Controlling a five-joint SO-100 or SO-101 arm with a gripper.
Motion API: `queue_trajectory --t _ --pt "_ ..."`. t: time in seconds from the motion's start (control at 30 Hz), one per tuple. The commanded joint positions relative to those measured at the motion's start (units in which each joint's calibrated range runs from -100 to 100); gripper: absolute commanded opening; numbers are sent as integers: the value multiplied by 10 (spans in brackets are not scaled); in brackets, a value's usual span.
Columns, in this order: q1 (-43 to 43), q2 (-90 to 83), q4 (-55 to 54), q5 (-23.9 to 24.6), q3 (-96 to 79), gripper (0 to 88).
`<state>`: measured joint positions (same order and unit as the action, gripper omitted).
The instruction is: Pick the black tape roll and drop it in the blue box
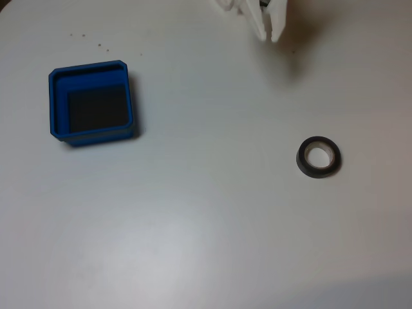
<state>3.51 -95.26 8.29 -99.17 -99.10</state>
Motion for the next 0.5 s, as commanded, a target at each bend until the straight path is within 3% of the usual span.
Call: queue_trajectory --t 0.0,0.47 --pt "3 -35 -13 -3 -9 15" --pt "2 -34 -13 0 -9 15"
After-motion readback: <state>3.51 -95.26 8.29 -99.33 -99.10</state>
